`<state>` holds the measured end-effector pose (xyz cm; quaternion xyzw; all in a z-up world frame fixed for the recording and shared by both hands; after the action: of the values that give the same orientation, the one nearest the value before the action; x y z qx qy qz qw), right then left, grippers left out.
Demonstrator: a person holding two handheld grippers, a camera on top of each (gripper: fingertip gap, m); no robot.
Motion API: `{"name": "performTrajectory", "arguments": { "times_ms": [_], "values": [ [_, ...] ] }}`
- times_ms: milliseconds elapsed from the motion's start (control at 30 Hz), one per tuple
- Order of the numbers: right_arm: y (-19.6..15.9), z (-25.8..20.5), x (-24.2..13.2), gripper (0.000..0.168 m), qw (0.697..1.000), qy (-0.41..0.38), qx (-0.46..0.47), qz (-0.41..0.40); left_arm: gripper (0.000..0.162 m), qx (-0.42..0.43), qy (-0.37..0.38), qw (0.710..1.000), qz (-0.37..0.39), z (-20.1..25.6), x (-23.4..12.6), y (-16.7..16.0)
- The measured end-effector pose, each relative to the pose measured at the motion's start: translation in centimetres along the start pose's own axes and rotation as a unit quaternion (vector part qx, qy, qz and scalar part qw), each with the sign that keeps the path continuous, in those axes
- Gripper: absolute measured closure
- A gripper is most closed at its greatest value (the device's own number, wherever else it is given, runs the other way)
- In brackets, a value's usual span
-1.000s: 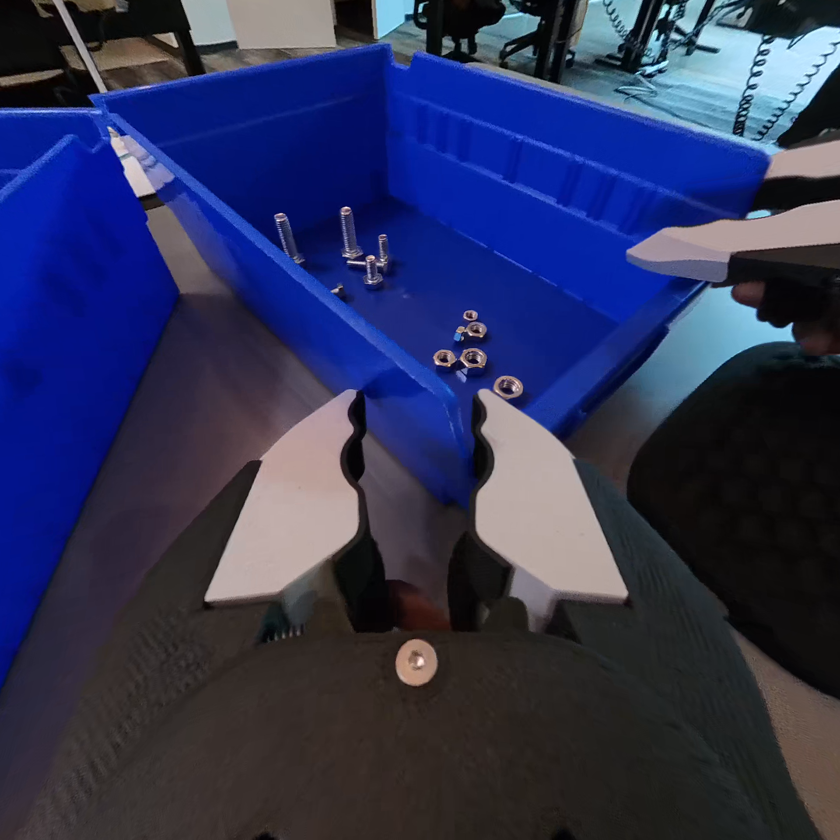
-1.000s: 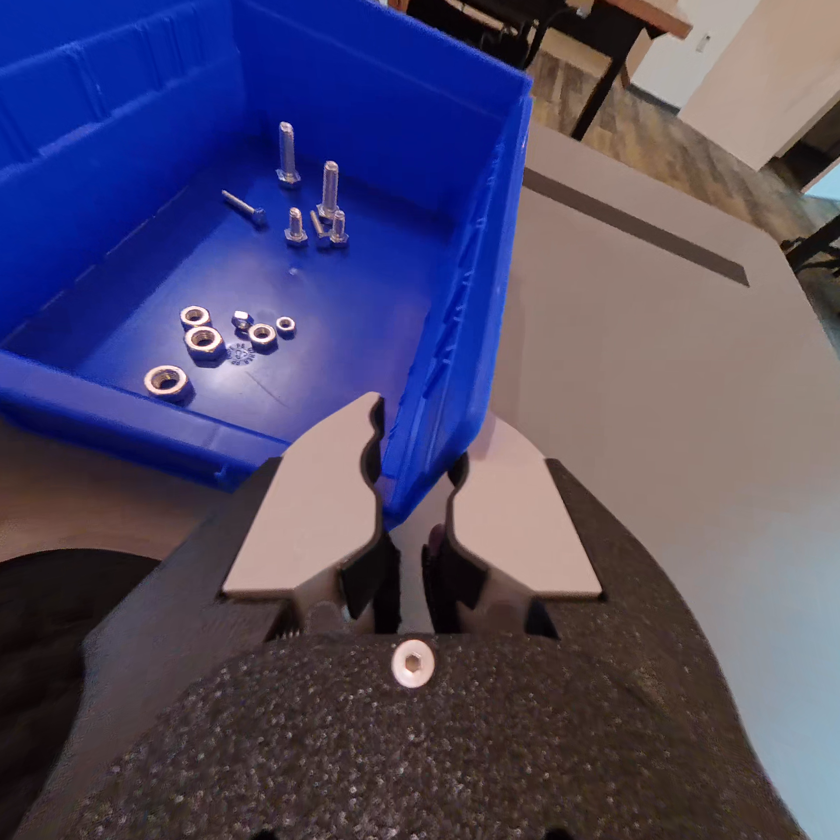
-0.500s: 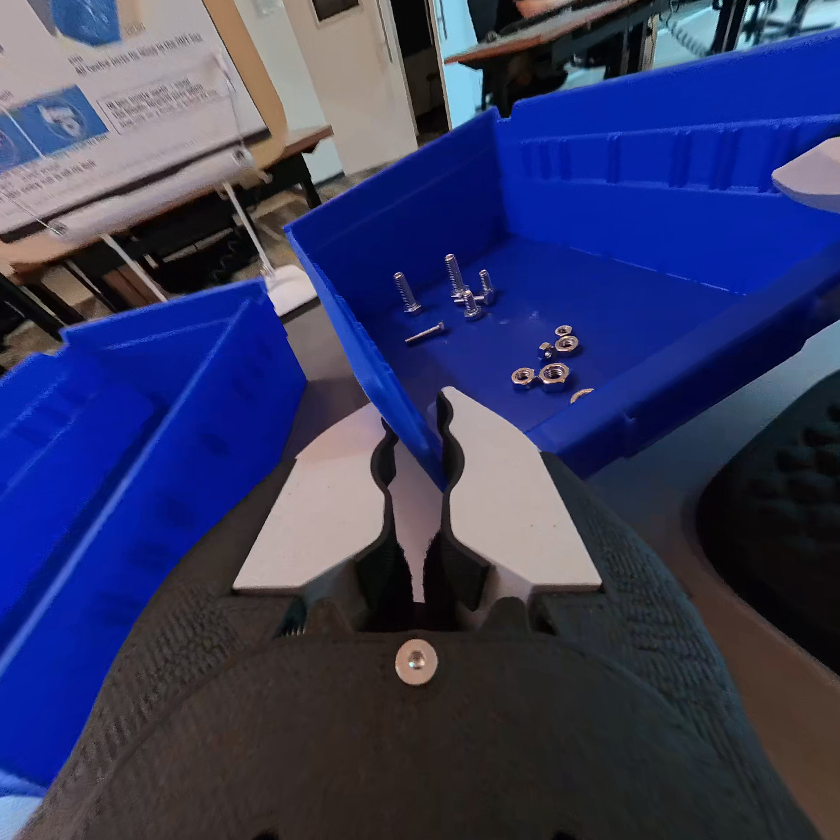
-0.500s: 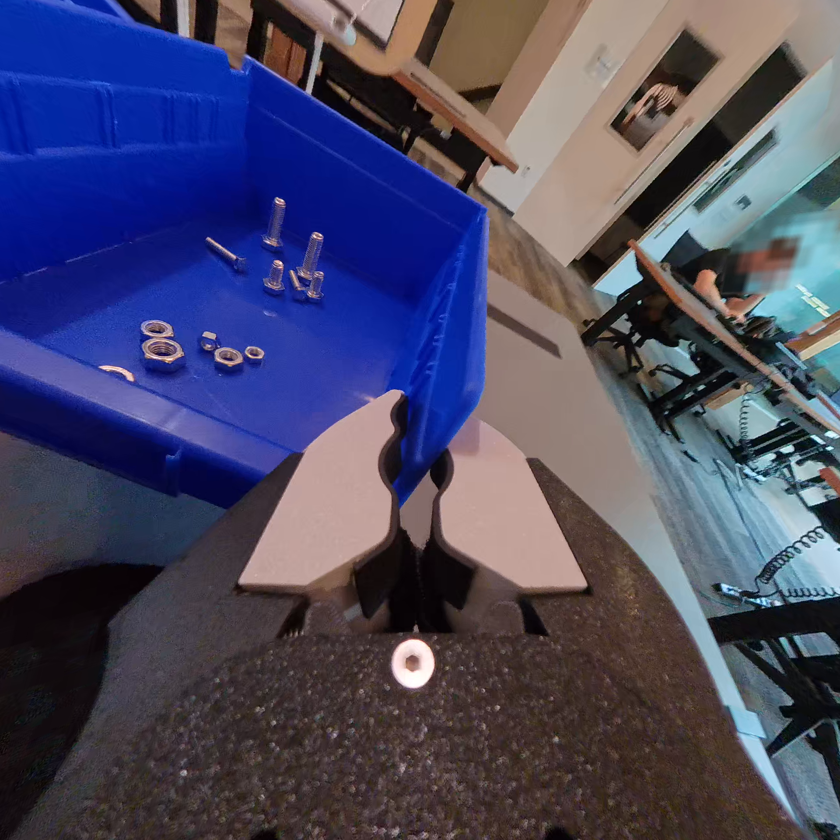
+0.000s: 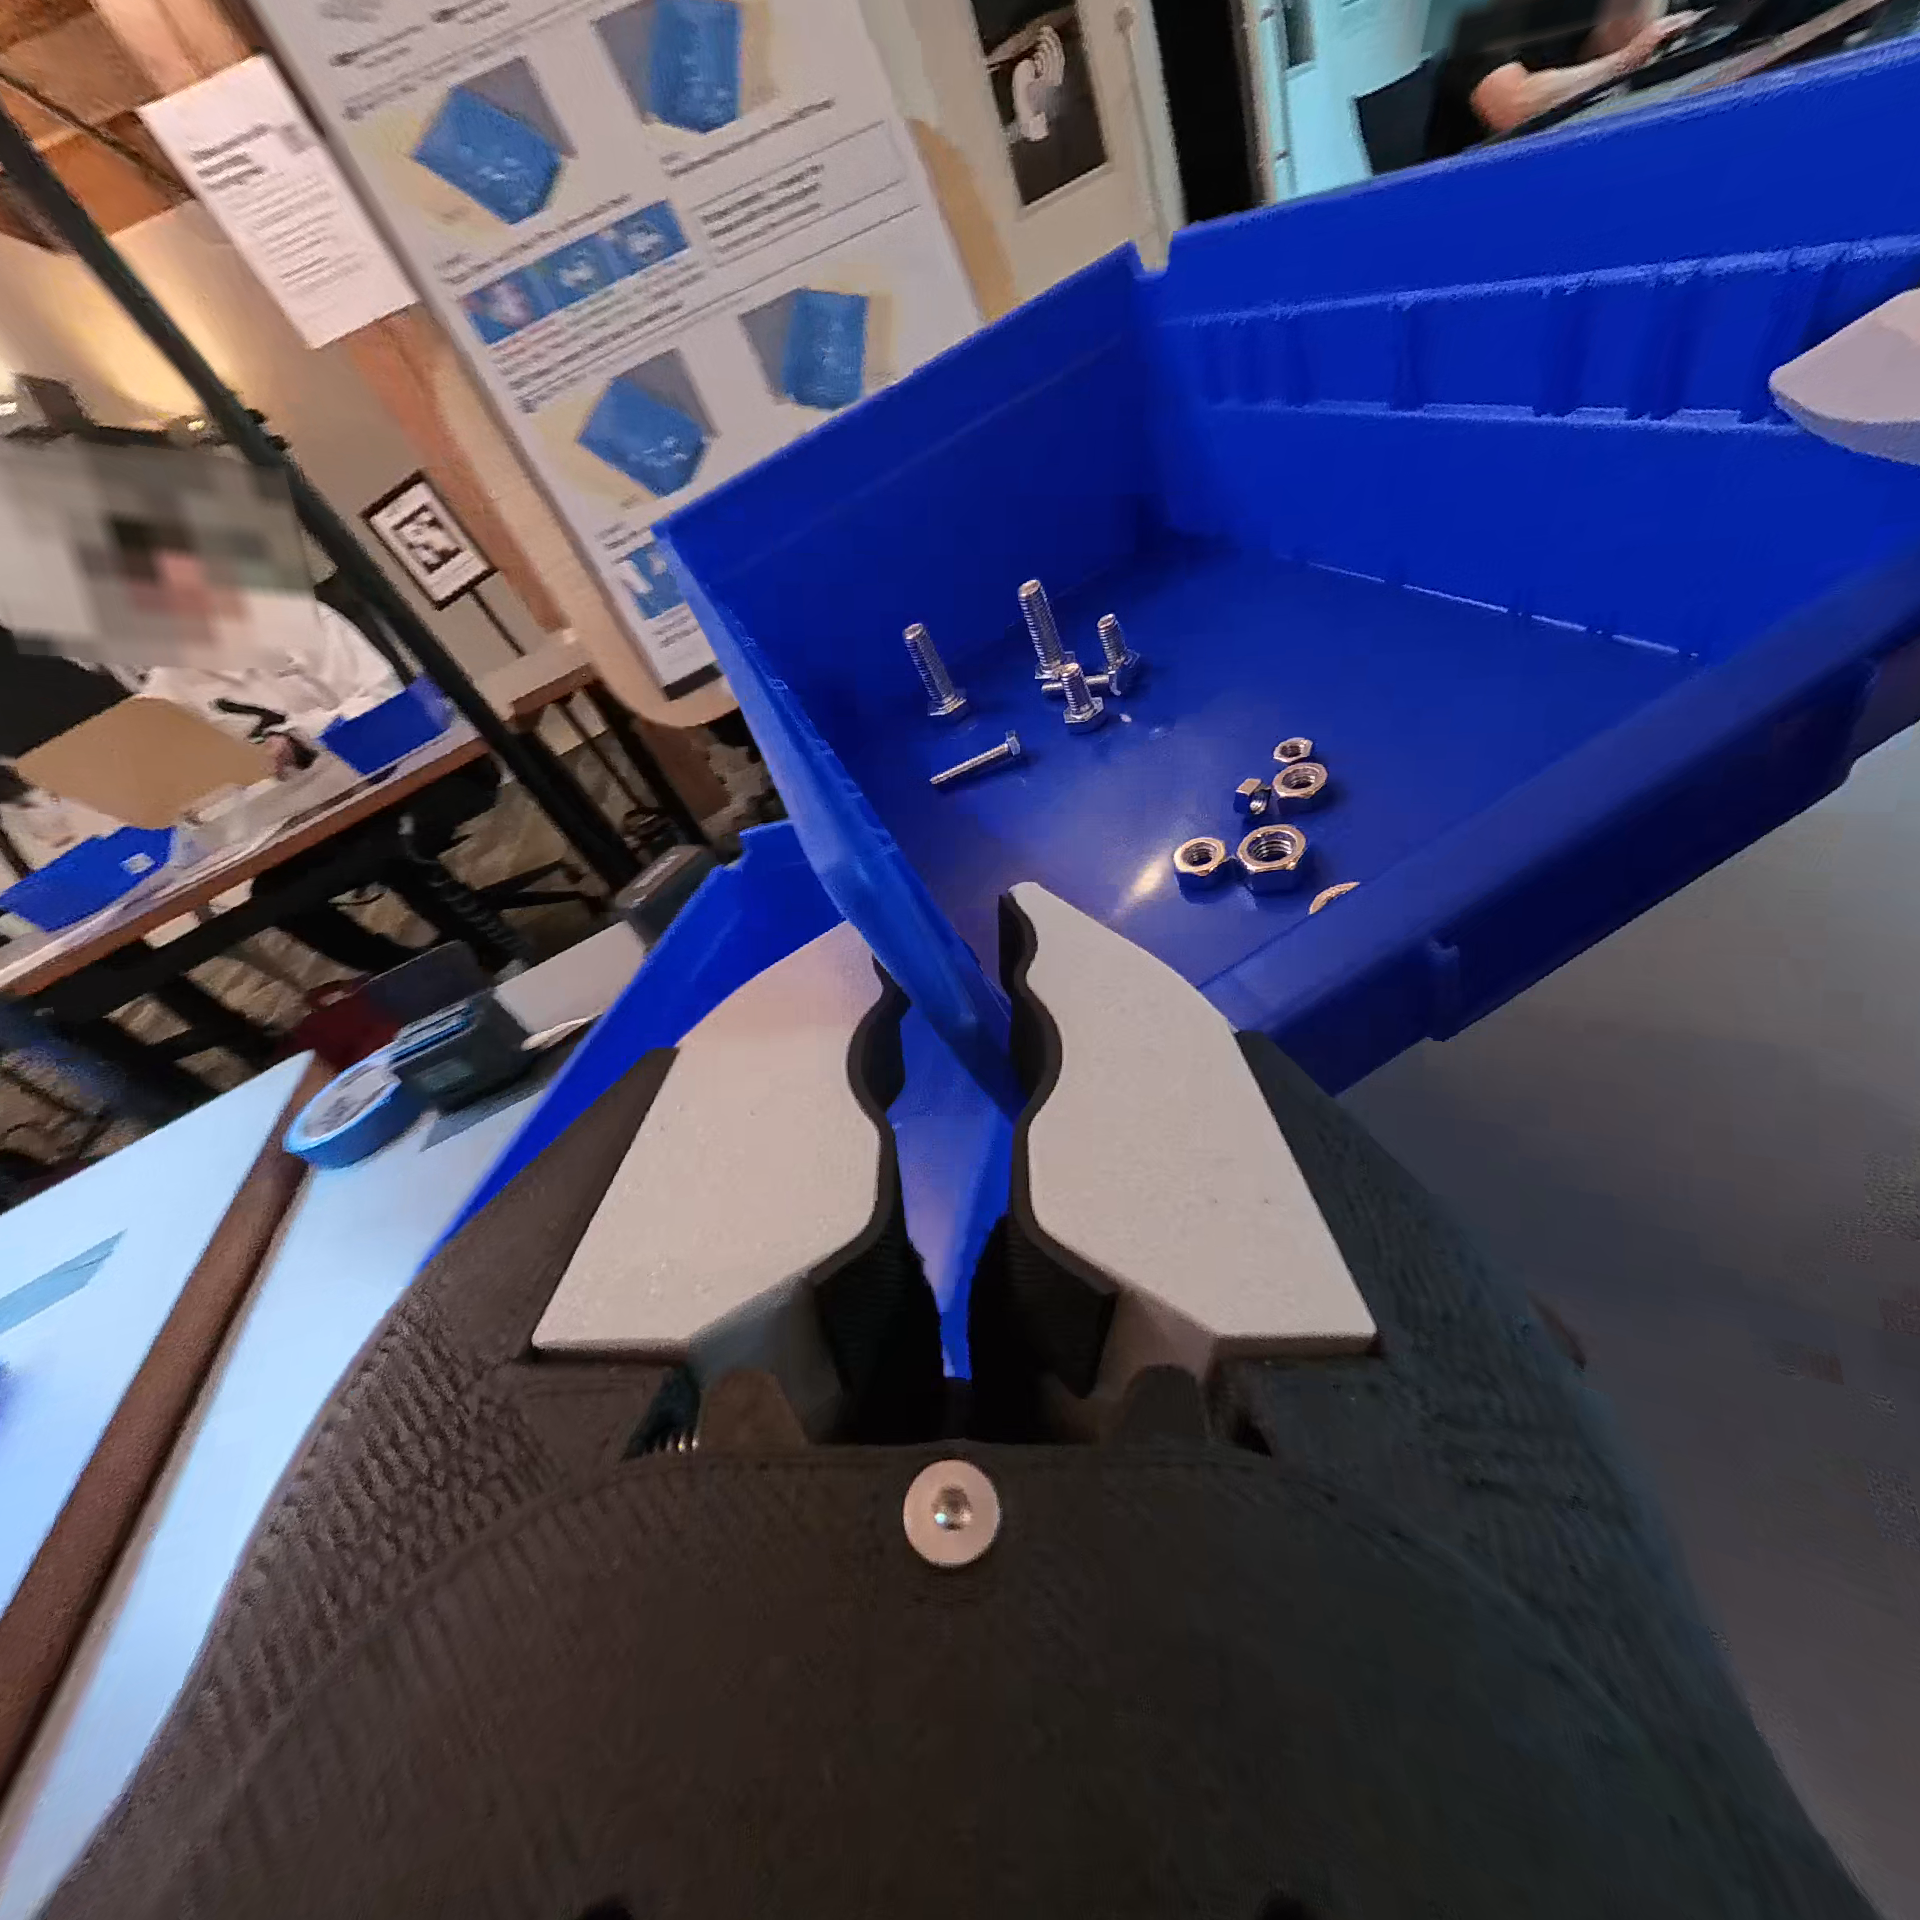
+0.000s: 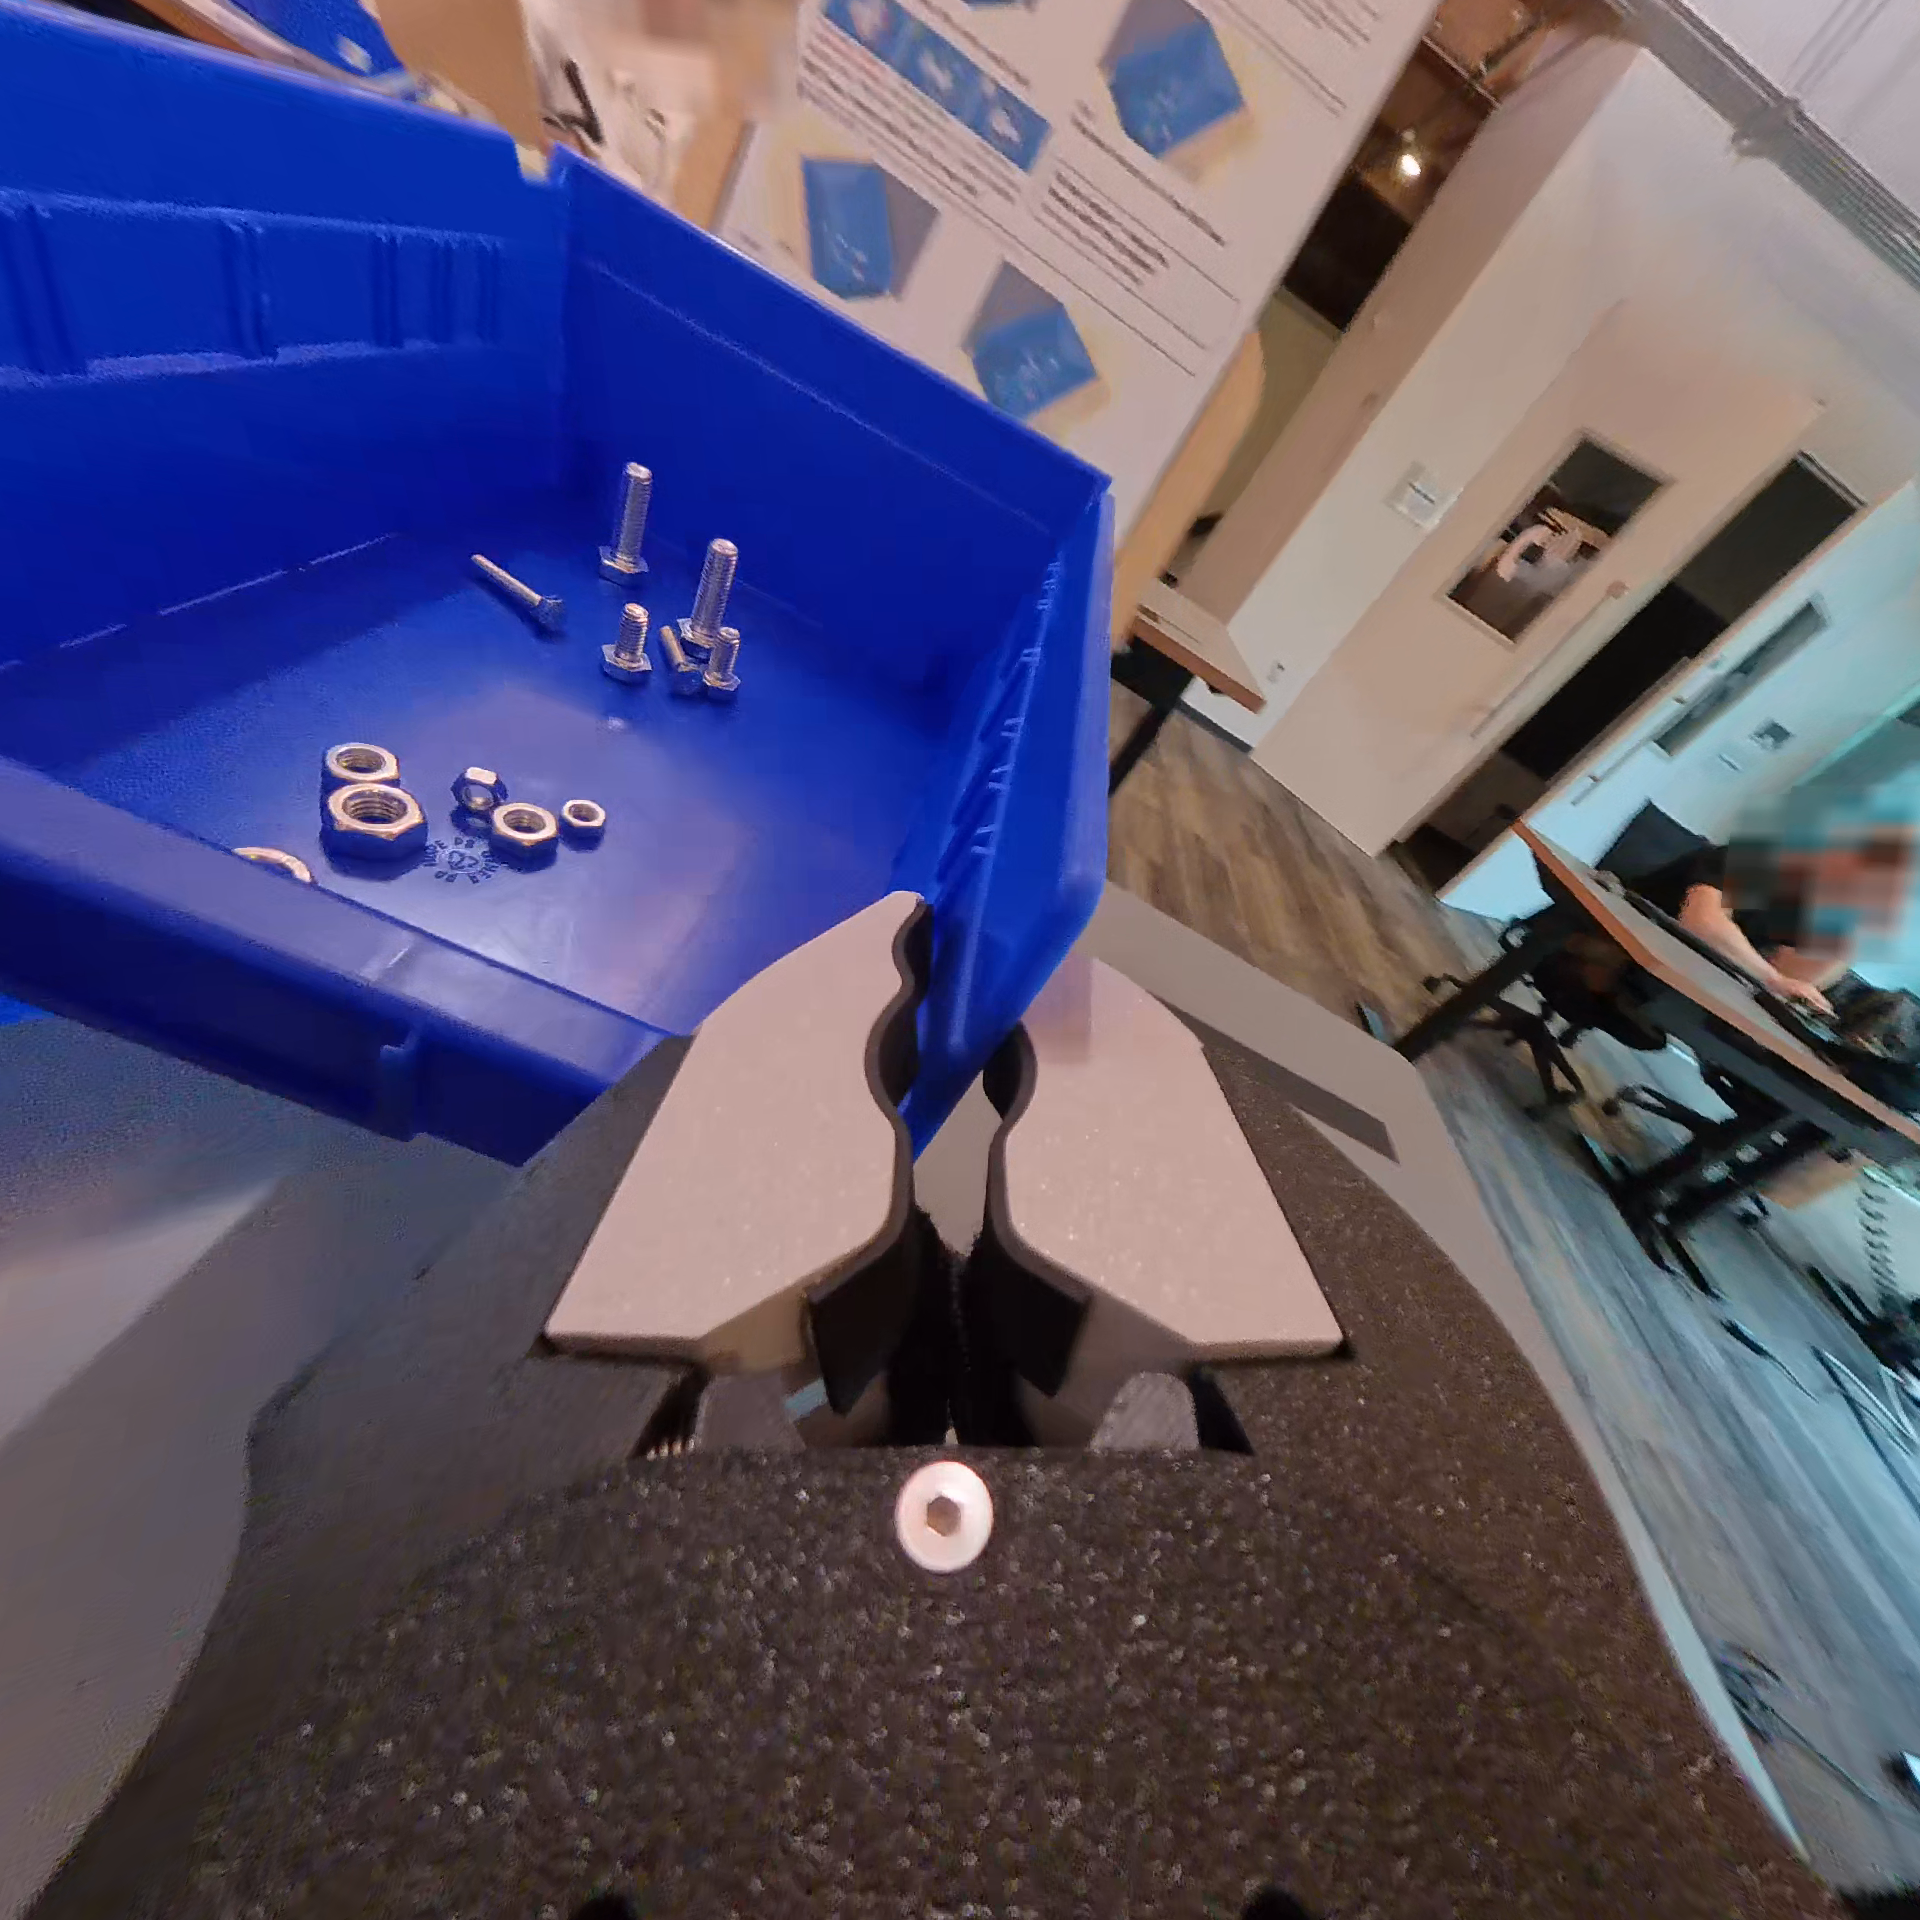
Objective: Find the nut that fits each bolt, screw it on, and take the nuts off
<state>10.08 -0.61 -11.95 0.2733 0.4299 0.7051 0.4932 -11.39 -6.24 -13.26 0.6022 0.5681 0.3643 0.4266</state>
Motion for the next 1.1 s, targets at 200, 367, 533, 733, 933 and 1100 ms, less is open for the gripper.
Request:
{"name": "performTrajectory", "arguments": {
  "times_ms": [200, 367, 533, 733, 933, 1100],
  "values": [
    [3.6, -6.2, 3.2, 0.160, 0.996, 0.068, 0.011, 0.048, 0.147, 0.009, 0.081, 0.996, -0.029, -6.0, -3.7, -1.7],
    [6.1, -12.1, 5.0, 0.160, 0.989, 0.124, 0.023, 0.078, 0.147, 0.020, 0.145, 0.987, -0.059, -10.4, -7.4, -3.7],
    [8.3, -17.7, 5.7, 0.160, 0.979, 0.175, 0.027, 0.097, 0.148, 0.025, 0.198, 0.976, -0.088, -13.8, -11.3, -5.7],
    [10.1, -23.5, 5.6, 0.159, 0.968, 0.223, 0.021, 0.111, 0.147, 0.032, 0.240, 0.963, -0.119, -16.9, -15.7, -8.0],
    [9.5, -28.5, 5.0, 0.159, 0.961, 0.251, 0.009, 0.112, 0.149, 0.034, 0.262, 0.953, -0.146, -18.4, -18.7, -10.8],
    [8.1, -30.2, 4.8, 0.159, 0.962, 0.250, -0.002, 0.106, 0.149, 0.030, 0.256, 0.954, -0.152, -18.4, -19.1, -13.4]
  ]
}}
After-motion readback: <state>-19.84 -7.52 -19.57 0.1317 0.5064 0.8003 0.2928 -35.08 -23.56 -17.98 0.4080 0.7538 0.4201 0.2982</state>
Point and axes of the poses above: each gripper's, where its closed fingertips meet, x out along the fingers, y out of its top, z = x × y across the jaws, the point moved 9 cm from there along -x, back along the fingers, and after that the axes turned 3 degrees about z, right-handed, at the moved point
